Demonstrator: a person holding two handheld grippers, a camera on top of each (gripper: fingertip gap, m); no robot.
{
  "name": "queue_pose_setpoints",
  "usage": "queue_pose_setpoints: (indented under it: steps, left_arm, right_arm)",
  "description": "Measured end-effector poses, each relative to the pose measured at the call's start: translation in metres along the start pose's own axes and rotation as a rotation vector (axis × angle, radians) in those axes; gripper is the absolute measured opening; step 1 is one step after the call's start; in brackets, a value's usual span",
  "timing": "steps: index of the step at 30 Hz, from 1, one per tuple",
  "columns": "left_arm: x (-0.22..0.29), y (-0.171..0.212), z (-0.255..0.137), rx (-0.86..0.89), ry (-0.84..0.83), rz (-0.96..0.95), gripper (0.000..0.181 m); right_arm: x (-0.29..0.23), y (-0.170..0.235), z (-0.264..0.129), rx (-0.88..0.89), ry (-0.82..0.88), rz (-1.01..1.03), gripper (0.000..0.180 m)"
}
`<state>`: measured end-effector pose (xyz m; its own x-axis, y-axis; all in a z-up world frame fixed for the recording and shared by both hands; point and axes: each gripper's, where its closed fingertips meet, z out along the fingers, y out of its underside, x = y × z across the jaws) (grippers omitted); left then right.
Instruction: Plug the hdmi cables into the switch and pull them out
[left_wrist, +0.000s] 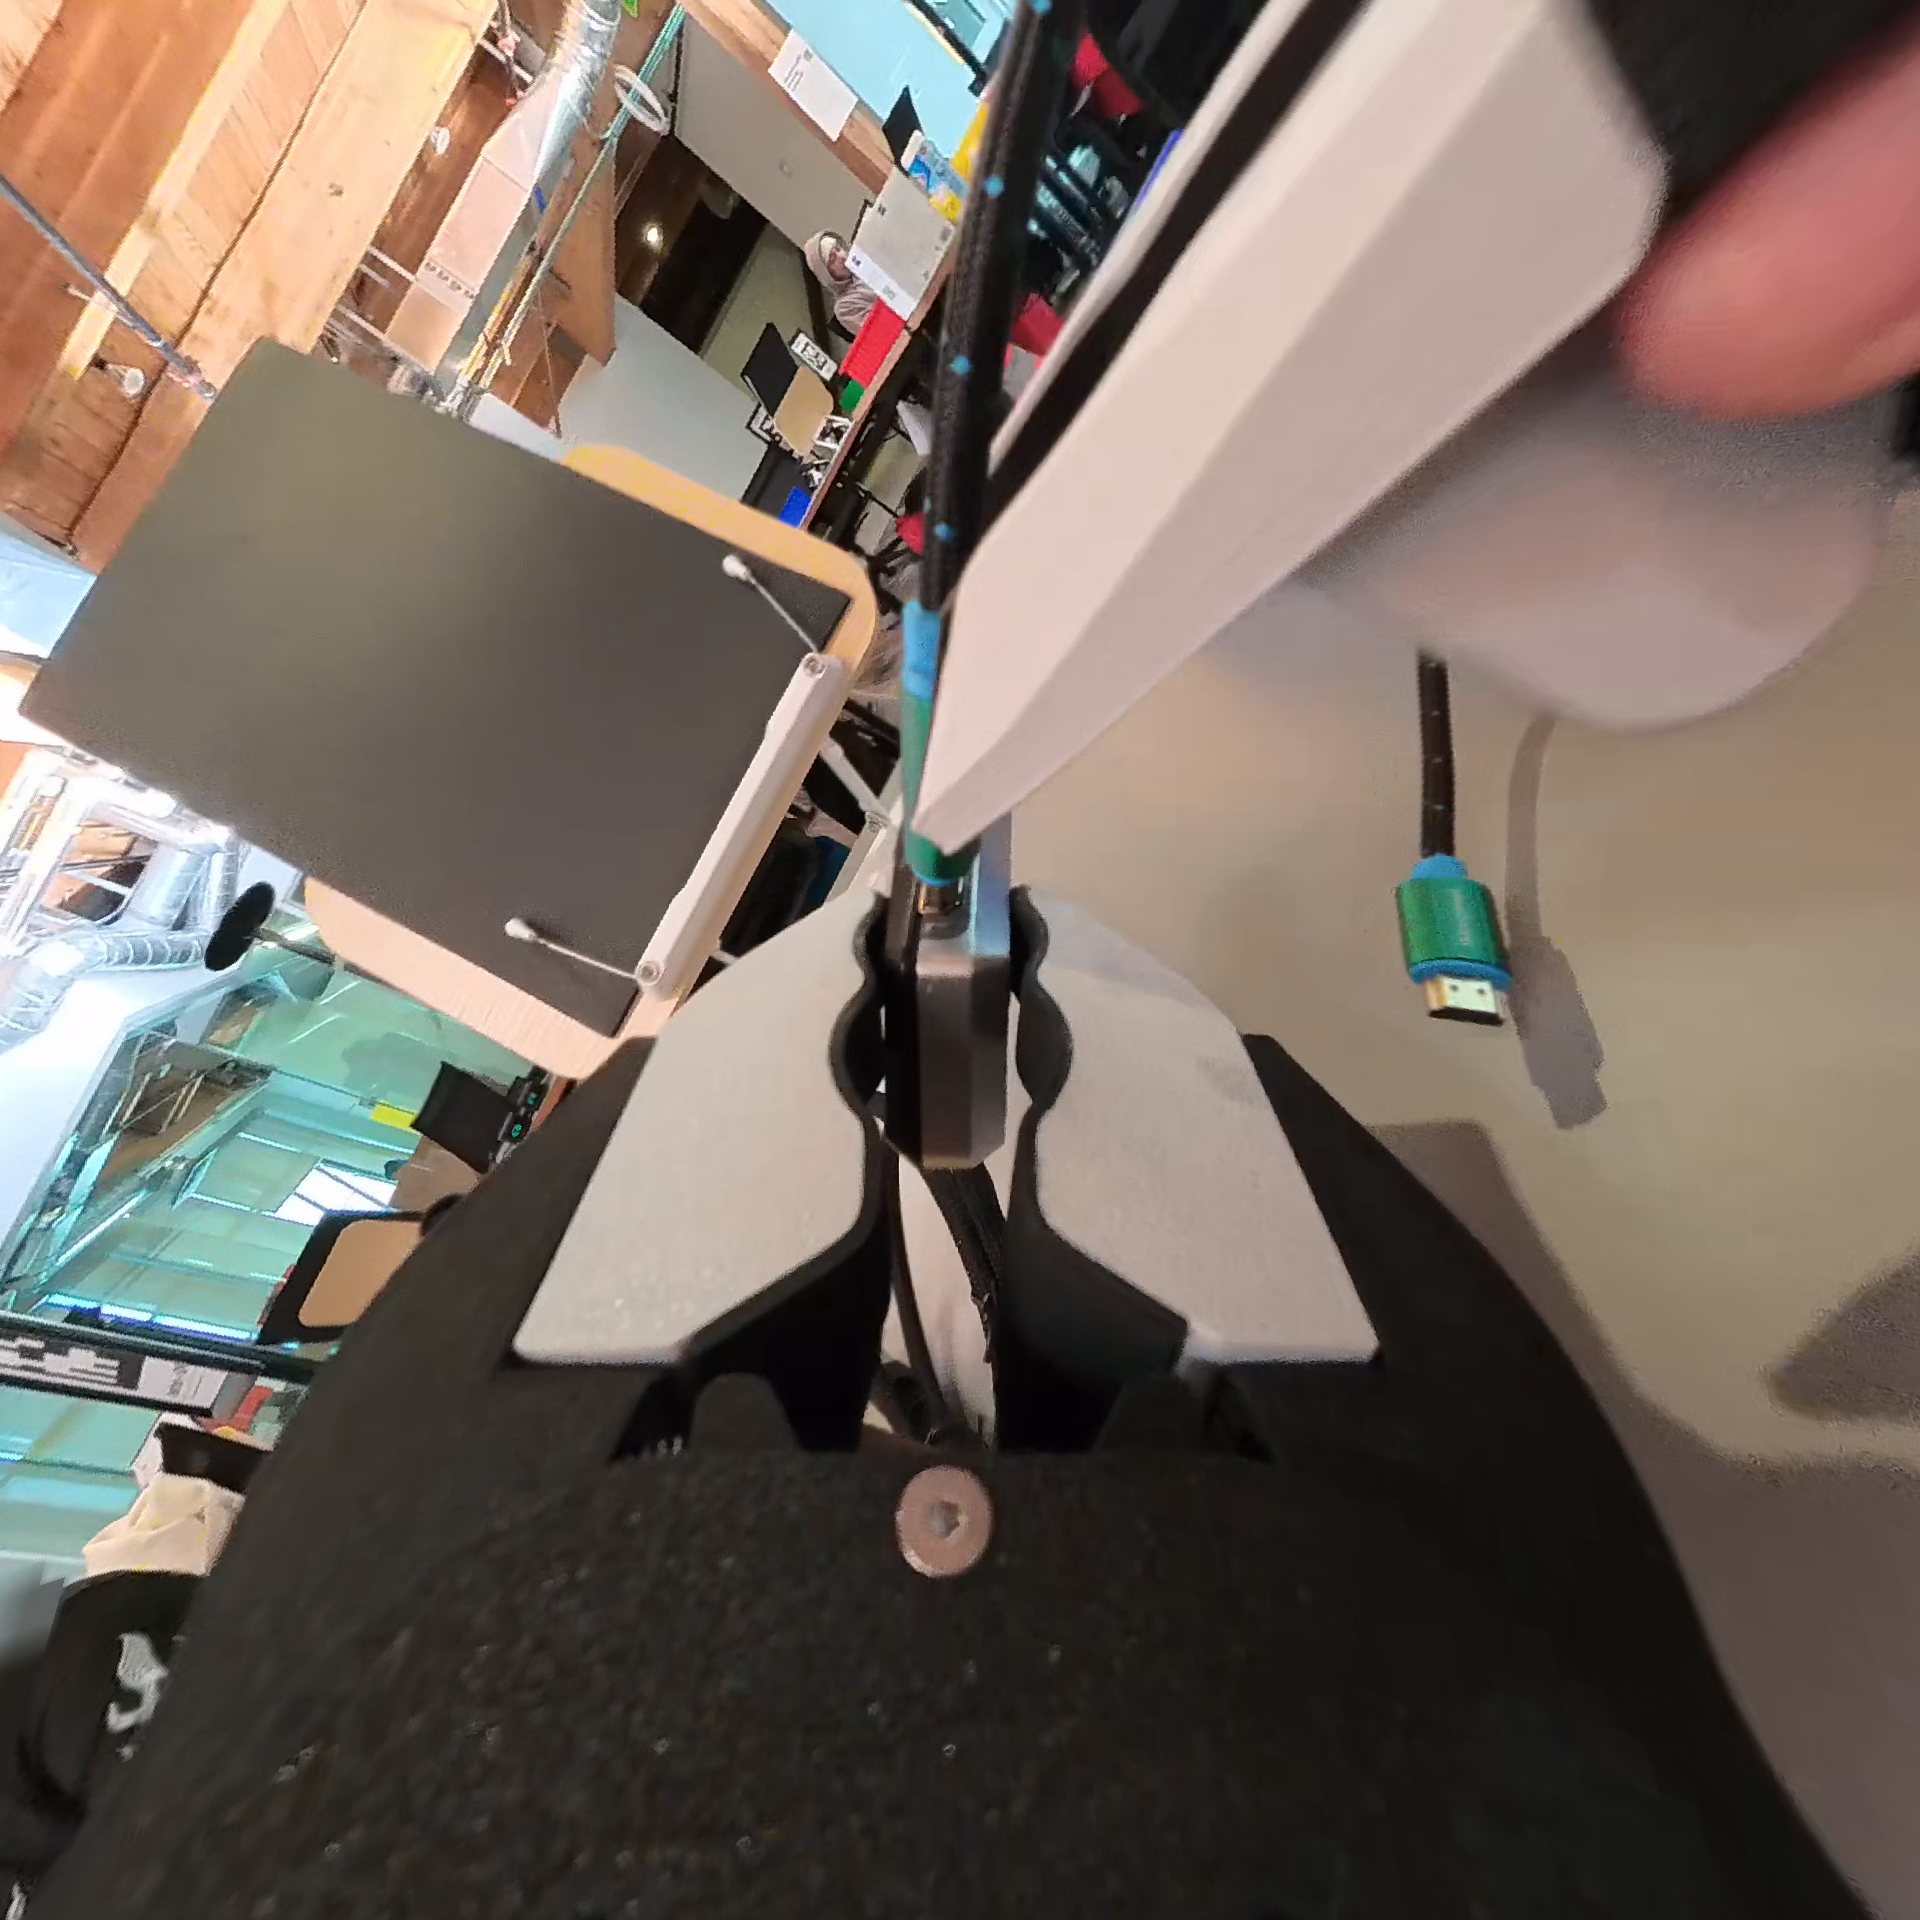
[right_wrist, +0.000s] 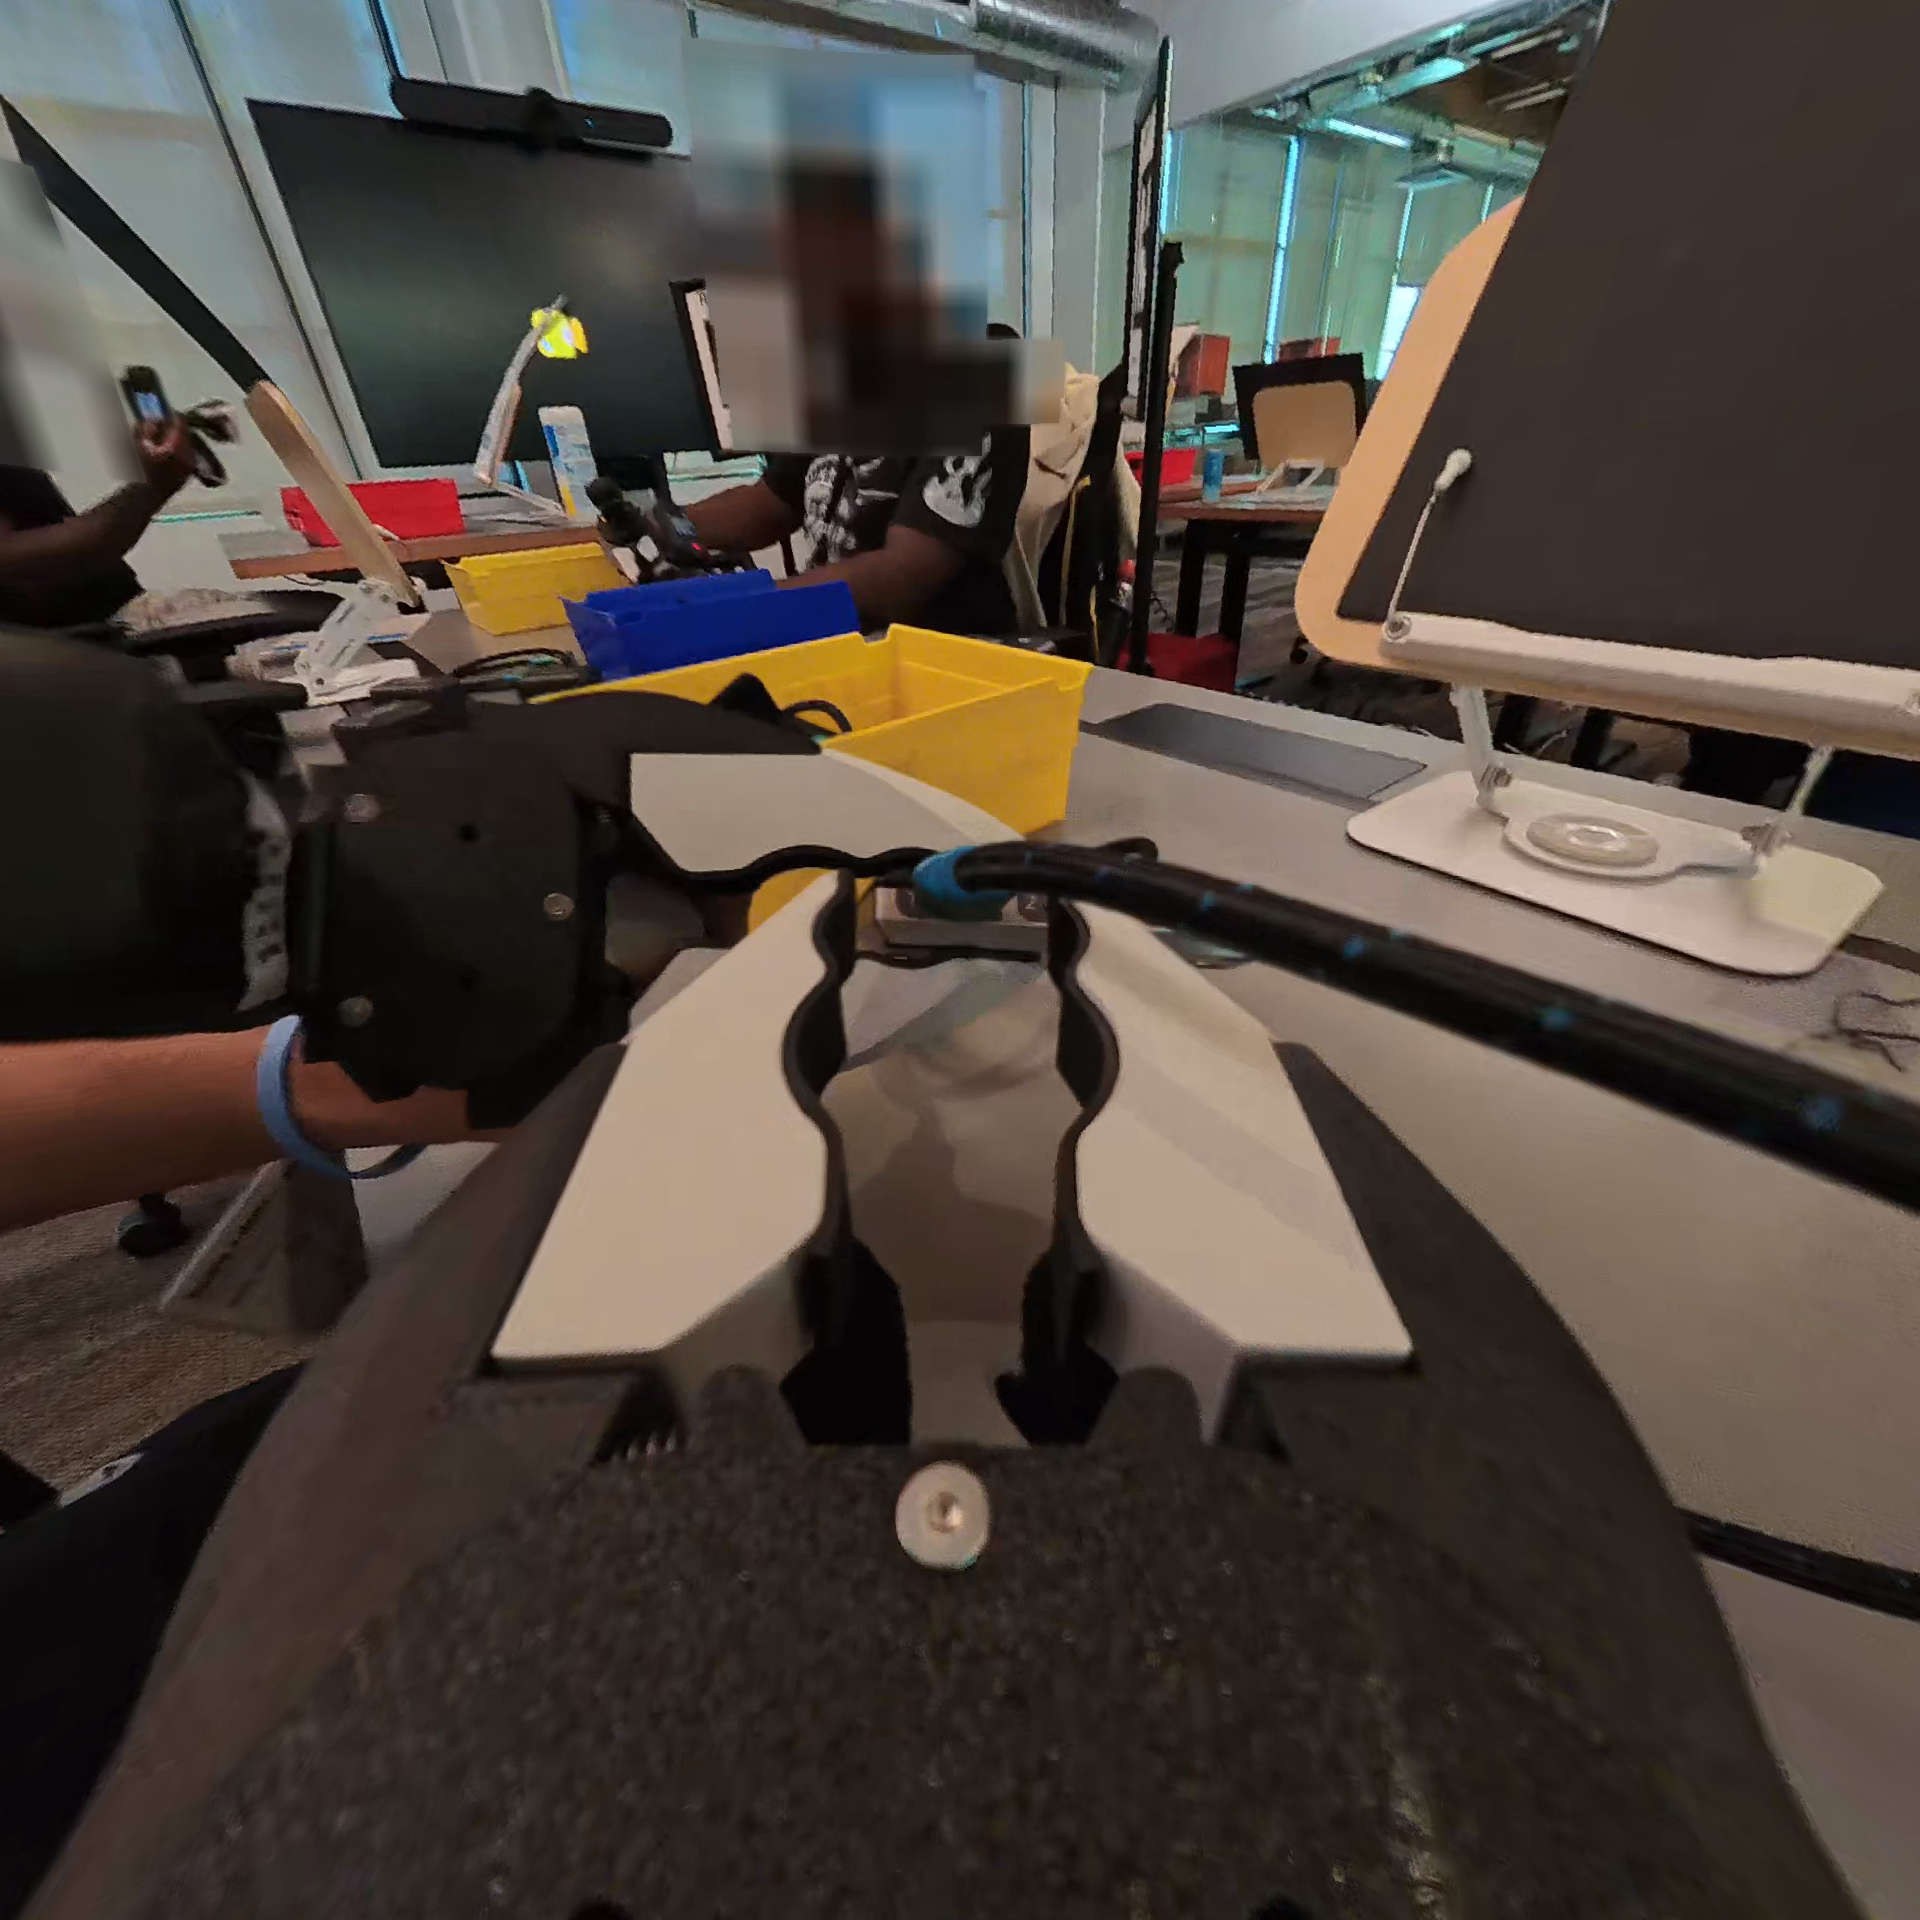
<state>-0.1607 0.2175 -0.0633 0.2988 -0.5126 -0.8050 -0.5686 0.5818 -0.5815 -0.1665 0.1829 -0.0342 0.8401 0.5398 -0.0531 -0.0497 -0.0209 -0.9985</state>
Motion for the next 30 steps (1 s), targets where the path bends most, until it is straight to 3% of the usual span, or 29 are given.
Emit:
queue_pose_setpoints:
  steps: [3, 21, 27, 30]
  left_arm:
    - [0.005, -0.005, -0.001, 0.007, 0.009, 0.012, 0.021]
    - [0.012, -0.001, 0.002, -0.001, 0.018, 0.076, 0.021]
    - [0.009, 0.017, 0.003, -0.013, 0.032, 0.092, 0.021]
    - [0.012, 0.031, 0.004, -0.025, 0.055, 0.111, 0.021]
  right_arm:
    - [0.003, 0.005, -0.002, -0.013, 0.016, -0.015, 0.021]
    - [0.003, 0.017, -0.001, -0.065, 0.025, -0.022, 0.020]
    - [-0.005, 0.031, -0.008, -0.138, -0.017, -0.060, 0.035]
    - [-0.021, 0.054, -0.016, -0.276, -0.170, -0.019, 0.039]
